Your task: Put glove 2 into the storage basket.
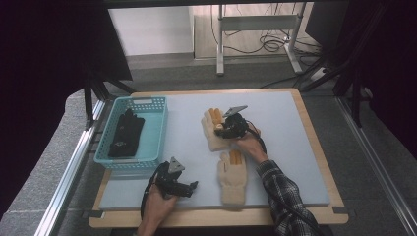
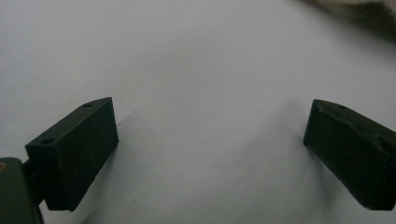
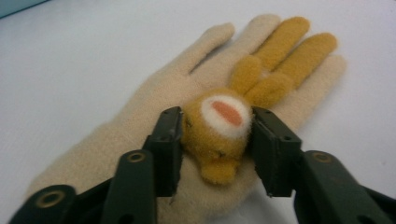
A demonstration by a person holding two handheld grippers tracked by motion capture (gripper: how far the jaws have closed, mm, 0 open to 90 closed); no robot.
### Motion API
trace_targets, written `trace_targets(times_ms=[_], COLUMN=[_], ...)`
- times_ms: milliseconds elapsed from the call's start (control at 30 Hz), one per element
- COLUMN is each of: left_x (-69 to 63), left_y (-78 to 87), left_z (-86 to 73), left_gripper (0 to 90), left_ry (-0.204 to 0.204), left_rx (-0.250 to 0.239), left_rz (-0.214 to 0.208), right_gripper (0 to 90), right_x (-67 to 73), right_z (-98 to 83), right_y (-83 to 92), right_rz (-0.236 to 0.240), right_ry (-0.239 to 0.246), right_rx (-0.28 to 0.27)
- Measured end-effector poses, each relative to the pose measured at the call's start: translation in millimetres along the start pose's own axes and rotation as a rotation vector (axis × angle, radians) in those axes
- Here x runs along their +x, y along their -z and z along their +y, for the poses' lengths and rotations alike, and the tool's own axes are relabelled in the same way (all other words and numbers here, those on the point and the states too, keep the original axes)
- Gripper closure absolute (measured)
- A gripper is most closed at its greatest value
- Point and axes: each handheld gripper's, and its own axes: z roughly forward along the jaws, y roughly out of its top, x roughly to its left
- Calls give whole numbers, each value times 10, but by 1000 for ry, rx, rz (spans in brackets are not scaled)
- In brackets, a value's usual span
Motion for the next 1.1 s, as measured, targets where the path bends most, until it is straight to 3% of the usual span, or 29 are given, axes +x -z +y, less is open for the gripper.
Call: trace_targets(times_ms=[133,300,600,767,1100], left_x=[0,-1,1,-1,-1], left_y=[0,1,3,1,1], left_z=[0,-1,-1,-1,0], left_gripper=[33,33,34,33,33], left_ry=[0,-1,-4,-3,-1], left_rx=[0,0,3,0,1], left_rz=[0,0,1,2,0], right_gripper=[611,616,617,617,616], right_x=[21,63,216,293,600], right_z=[32,75,154,179,-35], right_y=[76,238,594,838,1344], right_rz=[-10,-12,-8,-9,23], right_ry=[-12,-41,-26,-46,-83], right_rx=[15,-19,-61,-91,-90])
